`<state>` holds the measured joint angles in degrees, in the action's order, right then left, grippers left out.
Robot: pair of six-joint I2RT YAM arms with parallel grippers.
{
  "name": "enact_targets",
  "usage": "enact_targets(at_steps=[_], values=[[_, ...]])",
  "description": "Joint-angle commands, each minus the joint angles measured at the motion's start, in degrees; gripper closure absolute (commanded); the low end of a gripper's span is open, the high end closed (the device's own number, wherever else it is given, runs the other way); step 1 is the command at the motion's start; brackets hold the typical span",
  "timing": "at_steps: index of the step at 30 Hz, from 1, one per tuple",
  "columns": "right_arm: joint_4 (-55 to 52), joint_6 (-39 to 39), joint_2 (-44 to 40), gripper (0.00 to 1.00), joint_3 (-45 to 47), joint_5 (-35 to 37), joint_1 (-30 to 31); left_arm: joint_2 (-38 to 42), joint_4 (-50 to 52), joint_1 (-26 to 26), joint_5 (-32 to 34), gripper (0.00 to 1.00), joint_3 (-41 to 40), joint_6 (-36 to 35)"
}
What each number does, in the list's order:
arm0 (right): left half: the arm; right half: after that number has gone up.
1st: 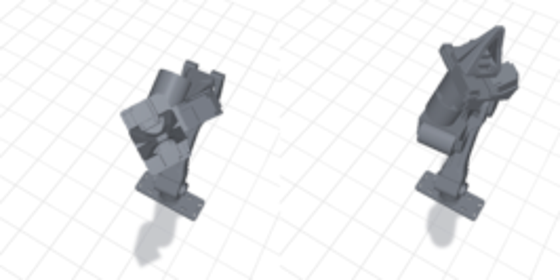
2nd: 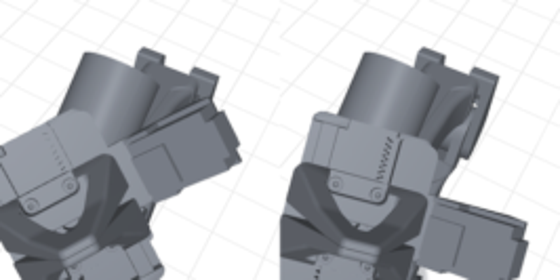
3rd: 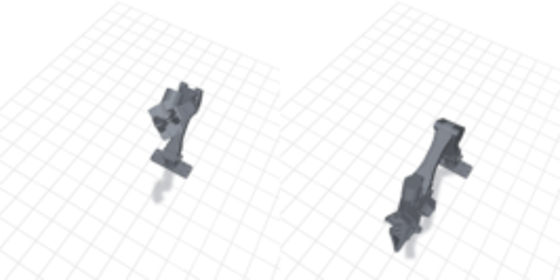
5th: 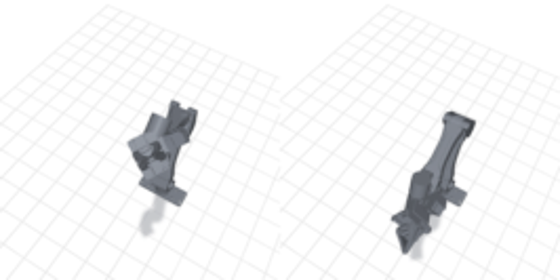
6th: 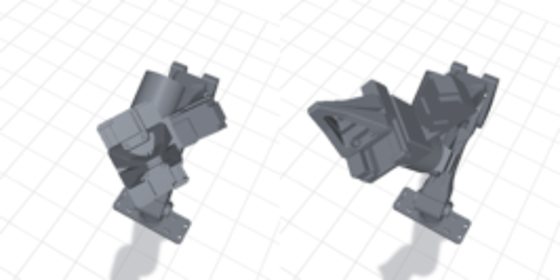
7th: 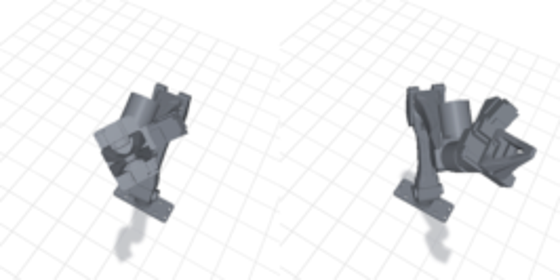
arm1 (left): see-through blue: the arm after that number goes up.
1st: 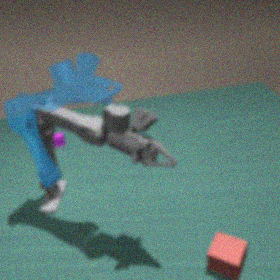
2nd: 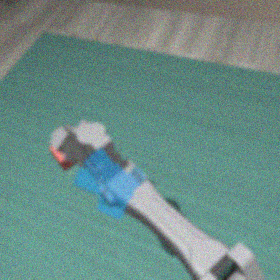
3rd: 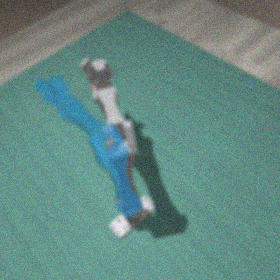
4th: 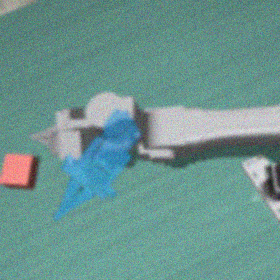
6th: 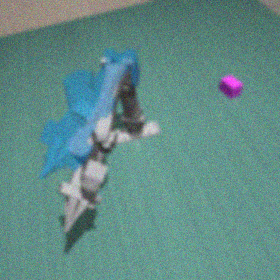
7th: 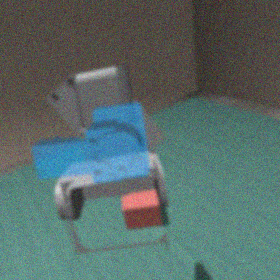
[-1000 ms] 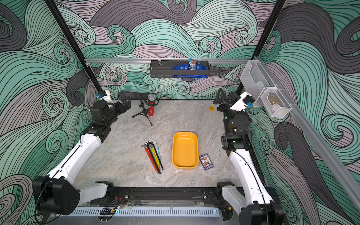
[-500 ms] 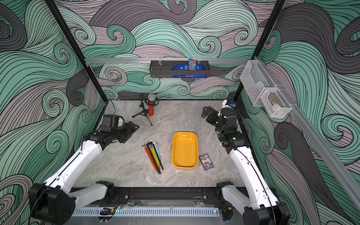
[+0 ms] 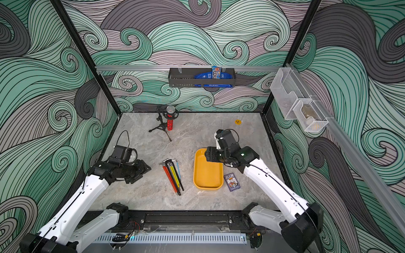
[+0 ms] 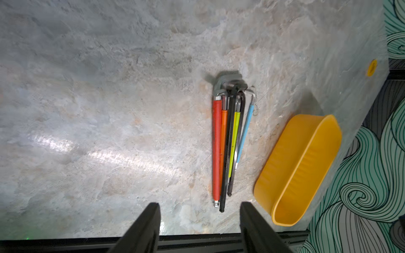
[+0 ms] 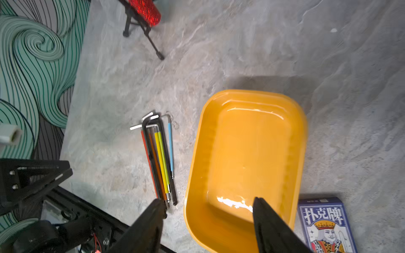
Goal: Put the hex key on the desktop into the storage box
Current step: Pick up the Allen key from the center of the board.
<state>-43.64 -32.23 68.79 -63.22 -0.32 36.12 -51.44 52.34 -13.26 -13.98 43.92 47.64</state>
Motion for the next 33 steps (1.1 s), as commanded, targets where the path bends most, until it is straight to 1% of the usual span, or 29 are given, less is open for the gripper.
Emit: enact_targets(at_steps=[1, 3, 6, 9, 13, 16, 19, 24, 29, 33], values=[[-1.05, 0.98, 3.83, 0.43, -3.34, -0.59, 5.57, 2.54, 2.58, -0.19, 0.09, 0.41, -0.13, -0.32], [-0.53, 1.20, 6.58, 0.53, -4.58, 0.00, 8.51, 3.25, 2.66, -0.19, 0.09, 0.42, -0.42, -0.28], [-0.07, 1.62, 11.67, 0.58, -6.66, -0.06, 11.58, 3.89, 3.76, -0.19, 0.74, 0.42, -0.50, -0.78], [-0.04, 2.00, 17.49, 0.67, -9.42, -0.30, 13.71, 4.46, 4.23, -0.19, 1.13, 0.44, -0.31, -1.87], [0.54, 1.58, 24.71, 0.68, -12.09, 0.34, 16.04, 5.18, 4.20, -0.18, 1.32, 0.44, 0.56, -3.95], [0.71, 0.87, 29.70, 0.73, -14.85, 1.10, 17.13, 6.10, 3.37, -0.19, 1.04, 0.44, 1.58, -6.65], [1.36, 0.29, 33.92, 0.79, -16.91, 2.68, 17.41, 6.88, 3.61, -0.19, 1.93, 0.44, 3.02, -7.56], [1.40, 0.32, 40.30, 0.79, -21.23, 4.53, 17.41, 8.16, 3.47, -0.19, 1.87, 0.43, 5.91, -7.66], [1.37, 0.75, 45.52, 0.79, -24.00, 6.01, 17.38, 7.59, 3.88, -0.19, 2.73, 0.42, 8.25, -8.87], [1.37, 0.92, 48.94, 0.77, -26.87, 6.32, 17.30, 7.47, 3.74, -0.19, 2.82, 0.42, 9.63, -9.40]])
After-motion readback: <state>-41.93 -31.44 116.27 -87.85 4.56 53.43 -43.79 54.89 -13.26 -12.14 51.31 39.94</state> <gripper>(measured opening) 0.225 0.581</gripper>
